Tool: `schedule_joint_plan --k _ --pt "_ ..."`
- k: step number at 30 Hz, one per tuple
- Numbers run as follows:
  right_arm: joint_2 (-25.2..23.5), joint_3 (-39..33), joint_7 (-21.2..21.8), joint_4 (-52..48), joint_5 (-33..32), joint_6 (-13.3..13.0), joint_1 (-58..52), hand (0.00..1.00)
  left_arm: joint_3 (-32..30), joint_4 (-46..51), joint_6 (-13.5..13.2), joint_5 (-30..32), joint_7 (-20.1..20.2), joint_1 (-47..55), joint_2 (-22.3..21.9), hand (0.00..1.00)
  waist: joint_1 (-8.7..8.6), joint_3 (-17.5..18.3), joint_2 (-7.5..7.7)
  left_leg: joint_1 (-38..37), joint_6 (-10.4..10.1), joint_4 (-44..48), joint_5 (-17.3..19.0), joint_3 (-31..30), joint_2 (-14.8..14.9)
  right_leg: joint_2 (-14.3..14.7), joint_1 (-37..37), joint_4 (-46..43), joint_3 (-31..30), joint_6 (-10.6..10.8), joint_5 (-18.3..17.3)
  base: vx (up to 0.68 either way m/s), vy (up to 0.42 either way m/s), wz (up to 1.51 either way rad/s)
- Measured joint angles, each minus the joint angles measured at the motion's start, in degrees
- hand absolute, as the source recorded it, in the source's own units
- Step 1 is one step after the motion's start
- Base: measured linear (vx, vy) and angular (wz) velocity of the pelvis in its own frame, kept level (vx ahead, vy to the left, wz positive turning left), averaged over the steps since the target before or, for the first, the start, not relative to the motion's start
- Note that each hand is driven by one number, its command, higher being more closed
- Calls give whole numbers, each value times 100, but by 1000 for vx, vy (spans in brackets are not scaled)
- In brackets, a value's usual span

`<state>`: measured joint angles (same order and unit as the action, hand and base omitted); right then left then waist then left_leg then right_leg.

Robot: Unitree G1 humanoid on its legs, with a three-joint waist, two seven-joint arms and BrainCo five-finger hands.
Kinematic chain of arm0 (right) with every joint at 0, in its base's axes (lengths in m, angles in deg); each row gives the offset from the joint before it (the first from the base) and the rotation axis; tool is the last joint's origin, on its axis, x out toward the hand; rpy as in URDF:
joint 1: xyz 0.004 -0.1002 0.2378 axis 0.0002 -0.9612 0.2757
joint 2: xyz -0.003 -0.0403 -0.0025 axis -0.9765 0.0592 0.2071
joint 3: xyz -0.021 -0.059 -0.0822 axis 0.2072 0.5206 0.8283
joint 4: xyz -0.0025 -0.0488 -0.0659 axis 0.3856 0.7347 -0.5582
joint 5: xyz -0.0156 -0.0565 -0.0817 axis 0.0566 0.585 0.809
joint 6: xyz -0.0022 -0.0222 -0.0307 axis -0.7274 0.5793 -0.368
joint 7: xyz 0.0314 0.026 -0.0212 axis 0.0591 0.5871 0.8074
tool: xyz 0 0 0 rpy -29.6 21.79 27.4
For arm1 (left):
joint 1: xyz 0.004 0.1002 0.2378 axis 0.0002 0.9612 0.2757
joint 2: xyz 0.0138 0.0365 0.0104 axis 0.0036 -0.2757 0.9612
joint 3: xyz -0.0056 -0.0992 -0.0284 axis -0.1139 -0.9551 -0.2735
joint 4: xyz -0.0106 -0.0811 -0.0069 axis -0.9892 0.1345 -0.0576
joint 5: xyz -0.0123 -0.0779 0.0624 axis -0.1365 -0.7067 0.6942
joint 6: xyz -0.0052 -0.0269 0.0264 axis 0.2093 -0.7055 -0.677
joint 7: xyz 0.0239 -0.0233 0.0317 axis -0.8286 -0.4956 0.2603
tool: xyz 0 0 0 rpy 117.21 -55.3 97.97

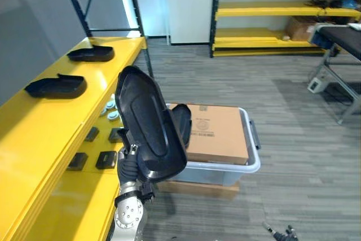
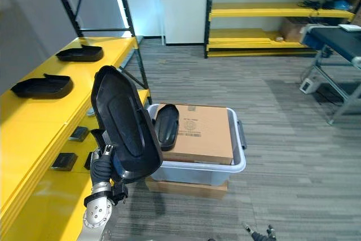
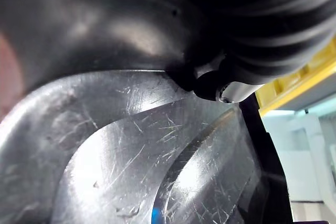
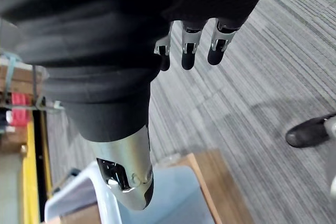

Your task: Walk over and take plastic housings, then place them on the shelf

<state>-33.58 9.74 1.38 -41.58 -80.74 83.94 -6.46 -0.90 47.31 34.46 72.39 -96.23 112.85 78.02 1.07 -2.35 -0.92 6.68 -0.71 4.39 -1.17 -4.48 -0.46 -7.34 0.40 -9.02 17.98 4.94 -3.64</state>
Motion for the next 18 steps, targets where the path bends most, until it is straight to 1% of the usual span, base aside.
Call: schedule_joint_plan --k 1,2,3,4,5,6,7,8,9,11,12,13,14,15,16,17,18 --pt "-10 -3 -7 86 0 3 56 0 -16 102 -14 -54 -1 -8 -11 100 -3 -36 22 225 157 121 127 9 -50 -169 -13 -145 522 38 -137 -23 62 199" --pt "-51 -12 -13 173 3 -6 110 0 -38 147 -43 -76 -3 -26 -17 100 0 -58 84 352 277 225 183 157 -64 -379 -15 -159 837 53 -208 -4 82 239" --pt "33 -16 -37 323 13 -14 206 0 -53 223 -78 -102 -13 -70 -71 100 25 -156 83 652 475 845 326 782 103 -567 -48 -390 1273 10 -299 36 91 190" --pt "69 -13 -49 330 21 -14 241 0 -56 272 -104 -109 -40 -62 -108 100 40 -193 20 752 604 1101 416 1200 255 -608 -89 -529 1517 37 -361 81 88 206" --pt "94 -4 -56 398 57 -1 345 0 -86 303 -159 -113 -33 -76 -133 100 68 -250 18 775 574 1266 523 1958 549 -797 -224 -924 1945 102 -567 93 79 150" --pt "92 -4 -55 413 59 -2 374 0 -118 303 -161 -120 -57 -68 -133 100 95 -230 65 722 690 1254 594 2284 593 -906 -272 -972 2056 123 -582 104 75 153" --pt "90 15 -48 404 62 -22 400 0 -118 303 -179 -145 -99 -85 -124 100 109 -245 124 645 772 1271 714 2830 686 -999 -385 -957 2225 126 -580 145 74 126" --pt "98 81 -50 438 61 -27 466 0 -70 303 -229 -157 -124 -137 -113 100 105 -261 129 547 692 1333 789 3312 785 -1089 -534 -932 2463 138 -584 217 108 147" --pt "153 119 -50 573 62 -2 614 0 -31 302 -267 -157 -122 -206 -127 100 125 -289 78 559 537 1393 769 3261 698 -1176 -661 -930 2629 165 -601 231 145 128" --pt "141 160 -31 743 63 16 826 0 -29 291 -317 -167 -122 -219 -126 100 128 -337 163 577 559 1490 878 3090 520 -1280 -819 -876 2763 191 -620 135 150 77" --pt "75 159 -25 783 73 19 965 0 12 233 -331 -181 -116 -268 -121 100 129 -363 207 629 553 1681 1114 2900 402 -1379 -922 -982 2781 191 -622 96 130 59" --pt "71 160 -19 804 79 25 1017 0 25 196 -331 -184 -116 -297 -120 100 130 -370 215 644 539 1760 1206 2831 357 -1458 -916 -1134 2755 188 -621 152 197 64" --pt "78 160 -7 802 124 71 1097 0 36 96 -331 -192 -111 -359 -71 100 127 -399 212 635 560 1902 1368 2731 303 -1667 -817 -1687 2621 8 -593 153 186 44" --pt "92 174 -3 803 161 112 1148 0 53 10 -329 -201 -113 -390 -61 100 114 -432 185 566 576 1985 1493 2579 279 -1806 -529 -2433 2062 -526 -614 152 177 44" --pt "83 202 -3 807 185 127 1152 0 76 -20 -329 -200 -115 -391 -28 100 82 -448 196 503 548 1978 1515 2503 266 -1744 -354 -2732 1624 -597 -714 153 99 55" --pt "71 298 -2 817 226 139 1145 0 141 -100 -331 -198 -116 -391 95 100 -6 -465 200 377 513 1906 1531 2345 241 -1425 -8 -3051 796 -373 -935 136 54 54" --pt "75 379 -2 840 251 139 1172 0 159 -144 -330 -191 -116 -392 133 100 -28 -483 172 304 501 1866 1537 2284 236 -1252 145 -3102 443 -296 -1028 188 42 59"
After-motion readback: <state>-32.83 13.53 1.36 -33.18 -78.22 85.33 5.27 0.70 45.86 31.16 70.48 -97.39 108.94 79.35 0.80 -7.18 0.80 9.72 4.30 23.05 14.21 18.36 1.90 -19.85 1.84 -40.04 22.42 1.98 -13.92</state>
